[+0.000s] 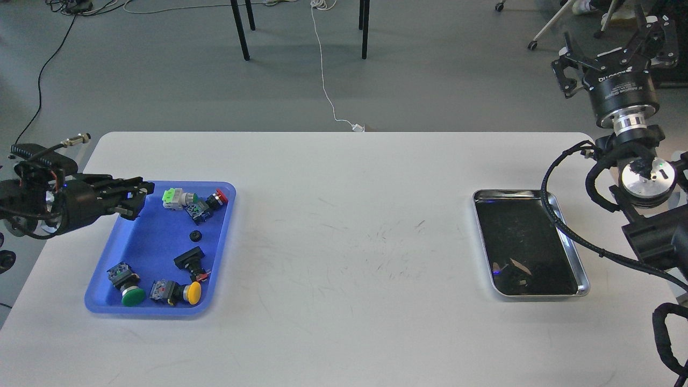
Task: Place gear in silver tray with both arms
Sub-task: 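Lift the black gear and carry it toward the table center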
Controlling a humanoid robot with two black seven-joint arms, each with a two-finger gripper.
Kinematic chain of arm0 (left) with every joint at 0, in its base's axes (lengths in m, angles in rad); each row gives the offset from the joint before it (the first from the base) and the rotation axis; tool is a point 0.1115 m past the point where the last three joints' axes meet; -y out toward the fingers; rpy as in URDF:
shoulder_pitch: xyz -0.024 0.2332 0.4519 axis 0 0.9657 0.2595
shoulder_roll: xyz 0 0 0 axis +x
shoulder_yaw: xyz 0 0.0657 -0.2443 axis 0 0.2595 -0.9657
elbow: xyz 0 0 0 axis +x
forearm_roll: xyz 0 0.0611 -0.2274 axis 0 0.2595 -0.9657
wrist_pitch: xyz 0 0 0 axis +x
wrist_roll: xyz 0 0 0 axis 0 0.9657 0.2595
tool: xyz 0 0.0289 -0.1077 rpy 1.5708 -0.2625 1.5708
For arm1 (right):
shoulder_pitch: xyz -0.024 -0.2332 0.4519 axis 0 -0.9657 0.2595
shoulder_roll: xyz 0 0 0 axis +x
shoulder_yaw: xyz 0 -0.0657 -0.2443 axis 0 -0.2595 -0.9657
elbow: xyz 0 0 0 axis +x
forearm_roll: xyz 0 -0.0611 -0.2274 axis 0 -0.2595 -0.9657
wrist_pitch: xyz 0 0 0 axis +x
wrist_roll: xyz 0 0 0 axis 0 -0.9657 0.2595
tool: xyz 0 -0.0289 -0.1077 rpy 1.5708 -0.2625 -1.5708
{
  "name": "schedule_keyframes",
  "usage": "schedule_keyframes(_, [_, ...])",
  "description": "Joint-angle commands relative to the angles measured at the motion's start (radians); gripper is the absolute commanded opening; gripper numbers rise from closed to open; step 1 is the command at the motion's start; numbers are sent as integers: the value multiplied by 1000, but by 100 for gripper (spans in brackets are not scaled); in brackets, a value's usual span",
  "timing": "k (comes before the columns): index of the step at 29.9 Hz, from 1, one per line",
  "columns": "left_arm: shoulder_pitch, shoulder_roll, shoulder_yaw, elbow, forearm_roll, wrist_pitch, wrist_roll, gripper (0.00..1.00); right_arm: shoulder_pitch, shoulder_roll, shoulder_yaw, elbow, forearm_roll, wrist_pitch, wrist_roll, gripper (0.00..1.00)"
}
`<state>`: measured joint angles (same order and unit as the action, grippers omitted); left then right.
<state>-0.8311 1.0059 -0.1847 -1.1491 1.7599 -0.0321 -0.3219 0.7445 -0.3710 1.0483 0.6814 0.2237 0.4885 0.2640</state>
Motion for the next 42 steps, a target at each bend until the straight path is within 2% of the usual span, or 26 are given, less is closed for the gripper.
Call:
schedule_keyframes(1, [-95, -6, -1, -76, 1, -38, 9, 14, 0, 0, -1, 4, 0, 0, 0, 100])
schedule_keyframes(3, [-135, -35, -2, -109, 1, -63, 15, 14, 0, 0, 1, 7, 0, 0, 0, 100])
schedule_keyframes(6, [-189, -171, 1, -119, 10, -71, 32, 14, 0, 0, 1, 13, 0, 0, 0, 100])
schedule_keyframes(11, [-232, -390, 5, -119, 12, -83, 90, 14, -17, 6, -2, 64, 0, 0, 0, 100])
schedule_keyframes(17, [-227, -642, 40, -95, 42, -161, 161, 13, -10, 14, 1, 66, 0, -1, 0, 100])
schedule_keyframes(24, [-197, -852, 171, 20, 181, -160, 167, 13, -7, 7, -16, 59, -1, -4, -2, 100])
schedule_keyframes(34, [-157, -974, 206, 133, 234, -160, 170, 14, -5, 10, -17, 59, -1, -8, -2, 100])
schedule_keyframes(42, [-128, -1006, 223, 212, 256, -160, 170, 15, -5, 12, -21, 61, -3, -8, -2, 100])
